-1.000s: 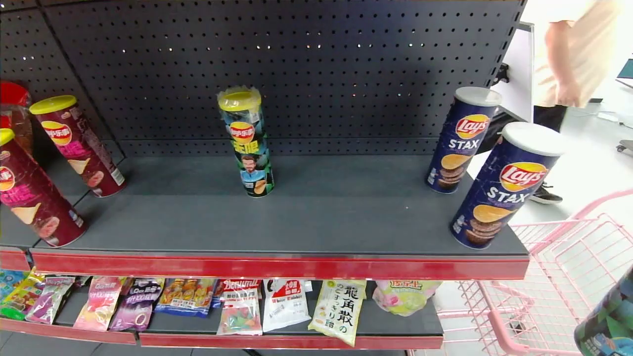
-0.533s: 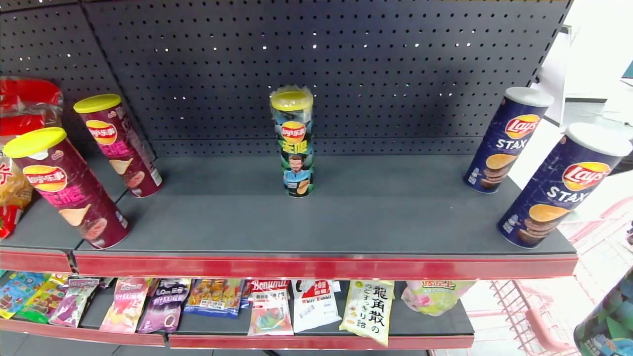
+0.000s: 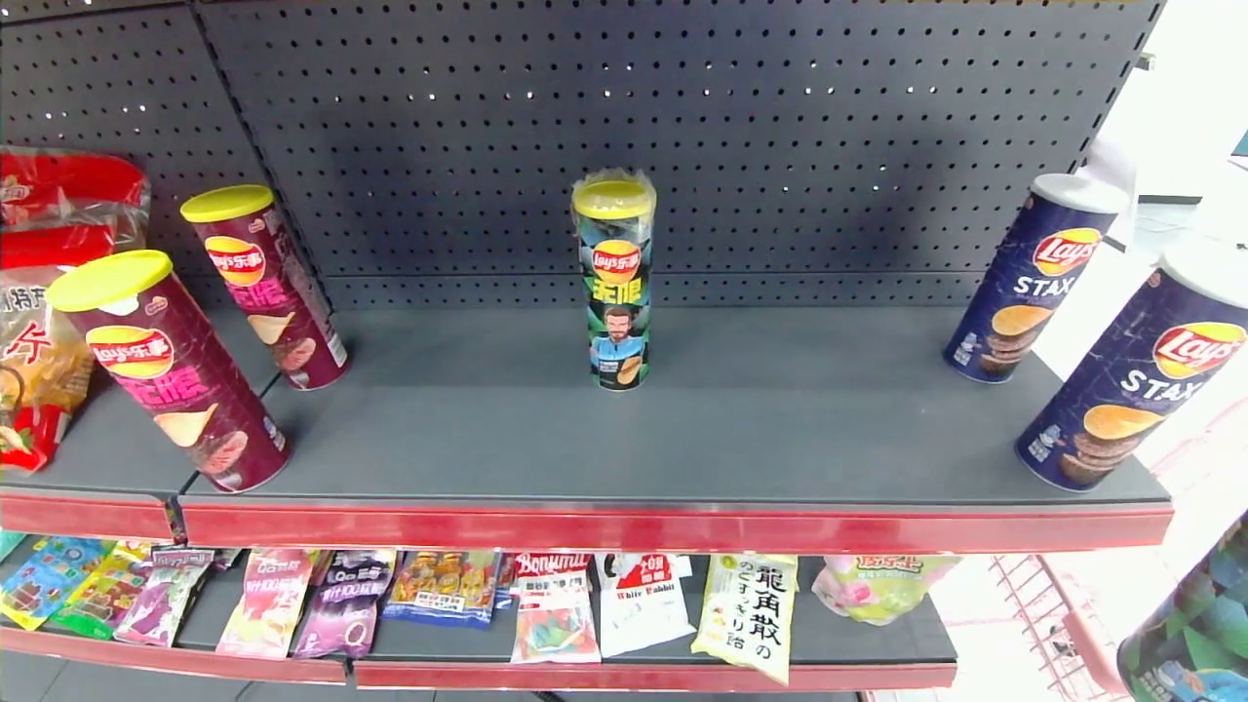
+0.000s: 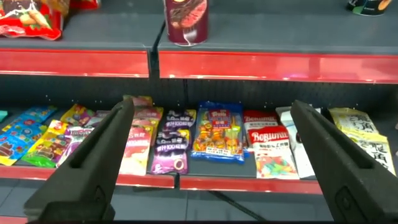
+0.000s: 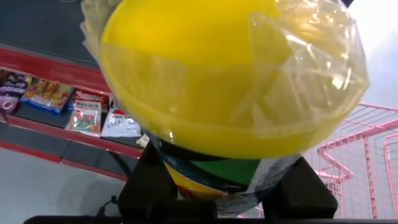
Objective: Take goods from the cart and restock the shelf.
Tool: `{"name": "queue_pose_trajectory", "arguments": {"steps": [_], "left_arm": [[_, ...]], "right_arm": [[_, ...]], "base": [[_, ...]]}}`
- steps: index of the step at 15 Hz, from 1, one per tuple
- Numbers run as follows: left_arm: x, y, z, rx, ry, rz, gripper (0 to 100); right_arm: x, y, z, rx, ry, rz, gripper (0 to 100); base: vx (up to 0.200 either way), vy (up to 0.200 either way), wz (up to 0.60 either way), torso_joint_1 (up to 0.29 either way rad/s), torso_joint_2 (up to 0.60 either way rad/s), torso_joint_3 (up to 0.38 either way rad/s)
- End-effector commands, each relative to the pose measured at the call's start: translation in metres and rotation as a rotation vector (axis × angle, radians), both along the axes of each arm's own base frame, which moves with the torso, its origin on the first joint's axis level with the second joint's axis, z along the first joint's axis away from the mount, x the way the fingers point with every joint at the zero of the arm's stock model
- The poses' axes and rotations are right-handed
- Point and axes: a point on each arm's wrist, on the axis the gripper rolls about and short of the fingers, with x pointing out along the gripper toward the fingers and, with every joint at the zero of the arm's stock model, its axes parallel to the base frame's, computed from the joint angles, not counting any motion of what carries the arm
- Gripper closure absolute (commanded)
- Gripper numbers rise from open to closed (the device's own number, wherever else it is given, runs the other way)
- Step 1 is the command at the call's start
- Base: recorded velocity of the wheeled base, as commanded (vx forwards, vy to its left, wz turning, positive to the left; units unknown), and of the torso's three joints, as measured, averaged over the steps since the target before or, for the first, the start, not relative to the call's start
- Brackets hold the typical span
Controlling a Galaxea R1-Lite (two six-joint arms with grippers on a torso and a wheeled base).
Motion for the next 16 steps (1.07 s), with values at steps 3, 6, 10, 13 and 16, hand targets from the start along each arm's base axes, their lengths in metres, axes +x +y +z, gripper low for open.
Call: {"name": "queue_pose_trajectory", "arguments": {"steps": [3, 6, 10, 13, 16], "left_arm": [[0.0001, 0.0000, 0.0000, 0.000, 0.001, 0.001, 0], [0.0001, 0.0000, 0.0000, 0.000, 0.001, 0.000, 0], [0.0001, 0.0000, 0.0000, 0.000, 0.001, 0.000, 0], [0.0001, 0.0000, 0.0000, -0.002, 0.000, 0.001, 0], [0.0010, 0.0000, 0.0003, 0.002, 0.013, -0.007, 0]], "right_arm": [[-0.0006, 0.0033, 0.0010, -0.002, -0.004, 0.081, 100], [-0.0003, 0.0035, 0.0001, -0.004, 0.000, 0.084, 100], [-0.0008, 0.0040, 0.0015, -0.002, -0.007, 0.105, 100], [-0.0027, 0.0070, 0.0024, 0.006, -0.013, 0.202, 100], [0.0010, 0.0110, 0.0088, -0.006, -0.019, 0.284, 100]], "base": [[0.200, 0.000, 0.00, -0.015, 0.00, 0.004], [0.200, 0.000, 0.00, 0.009, 0.00, 0.001], [0.000, 0.000, 0.00, 0.000, 0.00, 0.000], [0.000, 0.000, 0.00, 0.000, 0.00, 0.000], [0.000, 0.000, 0.00, 0.000, 0.00, 0.000]]}}
